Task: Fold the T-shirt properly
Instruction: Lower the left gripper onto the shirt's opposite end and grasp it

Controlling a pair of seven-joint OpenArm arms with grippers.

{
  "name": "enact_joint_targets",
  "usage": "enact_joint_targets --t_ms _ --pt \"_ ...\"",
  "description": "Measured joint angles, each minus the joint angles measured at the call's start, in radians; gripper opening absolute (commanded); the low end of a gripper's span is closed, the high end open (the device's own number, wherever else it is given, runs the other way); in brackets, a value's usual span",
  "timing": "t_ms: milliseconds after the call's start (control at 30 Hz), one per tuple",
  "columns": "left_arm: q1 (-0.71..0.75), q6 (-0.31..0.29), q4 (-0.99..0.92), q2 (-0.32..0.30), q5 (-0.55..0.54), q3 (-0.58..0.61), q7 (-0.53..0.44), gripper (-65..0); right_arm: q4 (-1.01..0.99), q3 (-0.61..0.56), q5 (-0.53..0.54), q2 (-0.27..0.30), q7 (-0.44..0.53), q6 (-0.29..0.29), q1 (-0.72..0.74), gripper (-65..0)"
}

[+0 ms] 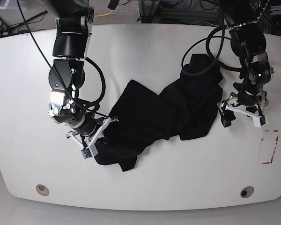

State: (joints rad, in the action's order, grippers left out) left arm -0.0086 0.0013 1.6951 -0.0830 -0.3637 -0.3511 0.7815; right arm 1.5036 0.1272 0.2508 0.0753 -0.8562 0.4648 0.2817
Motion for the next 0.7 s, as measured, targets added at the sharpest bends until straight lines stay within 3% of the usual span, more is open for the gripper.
enact_joint_targets --t_ms 400,633,700 --pt "-0.207 -0.001 -0.392 -0.003 -0.005 0.037 -0.011 -41.4 0.0 0.0 0.001 0.0 0.006 -0.001 -0.01 -65.0" --pt "-0.274 0.001 -0.515 0.014 -0.001 0.037 -0.011 -41.3 0.0 0.0 0.004 0.0 0.007 0.0 -0.029 -65.0" --pt "-0.275 -0.061 -0.523 0.019 -0.003 0.038 -0.011 -41.1 0.0 0.0 0.003 -0.001 0.006 0.0 -0.031 -65.0"
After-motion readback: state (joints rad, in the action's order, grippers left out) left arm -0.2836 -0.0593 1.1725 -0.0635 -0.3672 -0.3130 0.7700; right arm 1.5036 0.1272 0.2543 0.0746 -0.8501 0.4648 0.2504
